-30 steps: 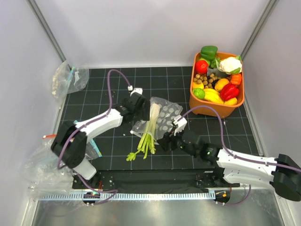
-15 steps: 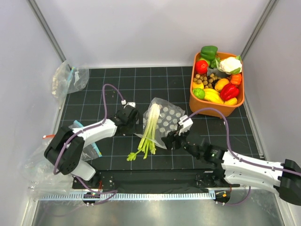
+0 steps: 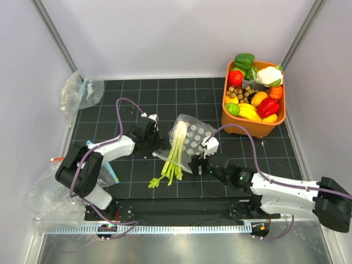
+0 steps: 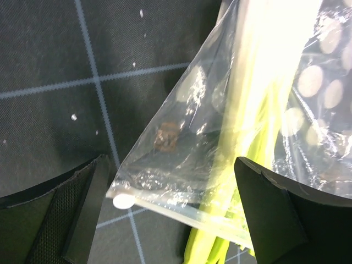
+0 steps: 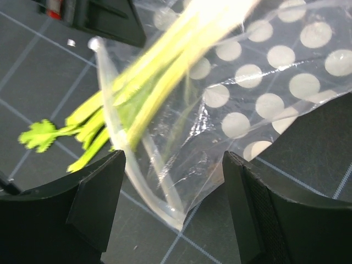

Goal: Place the food in the zip-top bag and seal the zipper
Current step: Adjust the fake vegetable in the zipper food storage bag.

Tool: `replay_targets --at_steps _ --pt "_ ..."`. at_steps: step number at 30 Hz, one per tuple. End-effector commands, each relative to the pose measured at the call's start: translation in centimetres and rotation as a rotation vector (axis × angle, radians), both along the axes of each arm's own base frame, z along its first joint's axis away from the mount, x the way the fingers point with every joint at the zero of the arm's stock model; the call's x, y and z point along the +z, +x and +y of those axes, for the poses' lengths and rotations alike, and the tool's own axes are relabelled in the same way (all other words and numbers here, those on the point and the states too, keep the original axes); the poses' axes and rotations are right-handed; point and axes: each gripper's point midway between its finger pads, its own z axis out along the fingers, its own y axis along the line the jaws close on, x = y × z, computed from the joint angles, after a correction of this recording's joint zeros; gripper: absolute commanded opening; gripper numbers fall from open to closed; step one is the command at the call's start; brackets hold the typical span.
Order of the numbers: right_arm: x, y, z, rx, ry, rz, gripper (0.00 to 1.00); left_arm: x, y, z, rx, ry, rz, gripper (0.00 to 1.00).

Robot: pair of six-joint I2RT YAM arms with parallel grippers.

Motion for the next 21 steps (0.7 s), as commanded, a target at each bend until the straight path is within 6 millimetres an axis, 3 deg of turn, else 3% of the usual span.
replay_targets --at_steps 1,6,9,12,13,15,16,21 --pt "0.8 2.0 -0.3 -0.121 -0.022 -0.016 0.78 0.2 -0.1 -1.4 -0.049 -0.082 0.006 1.00" --pt "-0.2 2.6 -0.5 -0.174 -0.057 0.010 0.74 0.0 -0.4 -2.0 -0.073 -0.110 0.017 0.95" --pt "-0.4 2.5 -0.3 -0.162 -0.046 0.027 0.73 -0.3 -0.6 -2.5 -0.094 -0.131 0.037 0.82" --pt "-0.4 2.3 0.0 -0.140 -0.035 0.035 0.71 -0.3 -1.0 -3.0 -0.113 -0.158 0.055 0.60" --pt "-0.2 2.2 0.2 -0.118 -0.032 0.028 0.70 -0.2 -0.9 -3.0 -0.111 -0.160 0.053 0.47" --pt "0.0 1.5 1.1 -0.050 -0.020 0.035 0.68 0.1 -0.8 -2.9 -0.105 -0.157 0.039 0.36" --pt "0.2 1.3 1.5 -0.024 -0.015 0.032 0.67 0.2 -0.8 -2.8 -0.103 -0.158 0.033 0.24" --pt "1.9 -1.0 4.1 0.081 -0.067 -0.072 0.72 0.8 -0.7 -2.6 -0.094 -0.156 0.013 0.04"
